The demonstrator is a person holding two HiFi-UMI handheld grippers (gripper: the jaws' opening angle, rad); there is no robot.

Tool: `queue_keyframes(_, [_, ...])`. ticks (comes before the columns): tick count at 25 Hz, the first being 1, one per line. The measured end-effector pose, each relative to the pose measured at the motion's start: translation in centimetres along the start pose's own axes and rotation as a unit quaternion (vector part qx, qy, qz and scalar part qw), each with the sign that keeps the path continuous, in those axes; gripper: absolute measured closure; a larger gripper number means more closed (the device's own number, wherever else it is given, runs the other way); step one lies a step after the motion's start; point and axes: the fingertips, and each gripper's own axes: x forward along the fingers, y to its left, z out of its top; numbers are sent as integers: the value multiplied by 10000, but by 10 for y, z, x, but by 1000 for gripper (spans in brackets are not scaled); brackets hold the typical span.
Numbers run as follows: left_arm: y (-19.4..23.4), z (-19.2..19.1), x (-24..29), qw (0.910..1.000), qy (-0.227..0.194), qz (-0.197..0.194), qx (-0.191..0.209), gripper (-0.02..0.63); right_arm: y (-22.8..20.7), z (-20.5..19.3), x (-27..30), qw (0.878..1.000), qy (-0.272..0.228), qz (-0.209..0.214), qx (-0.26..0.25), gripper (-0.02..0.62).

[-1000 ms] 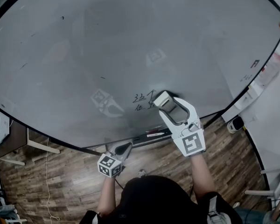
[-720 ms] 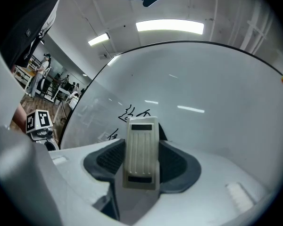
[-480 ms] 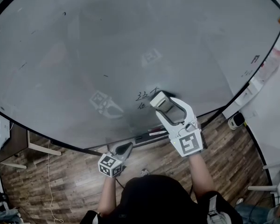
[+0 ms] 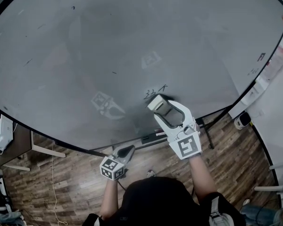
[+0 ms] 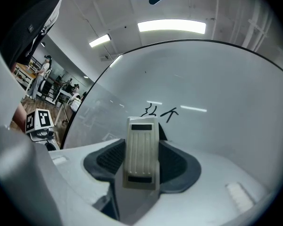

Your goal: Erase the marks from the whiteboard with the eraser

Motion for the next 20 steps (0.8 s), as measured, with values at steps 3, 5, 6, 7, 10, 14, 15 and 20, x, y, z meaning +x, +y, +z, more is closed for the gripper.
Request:
queue_keyframes(3, [6, -3, -6, 10000, 19, 22, 30, 592, 6, 1, 4, 9999, -49, -34, 124, 367])
queue_keyframes(5, [8, -4, -9, 10000, 44, 12, 5, 592, 13, 1, 8, 9999, -48, 10, 164, 367])
queue_keyframes(6, [7, -4, -9, 10000, 57, -4, -18, 592, 17, 2, 10, 9999, -39, 39, 158, 367])
queue_keyframes(7, [7, -5, -9, 10000, 71, -23, -39, 592, 20, 2, 11, 9999, -38, 58, 151, 367])
queue_keyframes(10, [6, -6, -8, 9999, 82, -77, 3, 592, 25, 4, 13, 9998, -84, 85, 187, 367])
queue_keyframes(14, [8, -5, -6, 9999, 64, -139, 67, 592, 39, 4, 19, 9994, -16, 288, 179, 367])
queue_keyframes(15, [8, -6, -6, 9998, 57, -146, 83, 592, 44, 4, 21, 9993, -6, 335, 160, 367])
queue_keyframes(20, [9, -8, -4, 9998, 42, -209, 52, 592, 61, 7, 30, 9990, -37, 430, 110, 367])
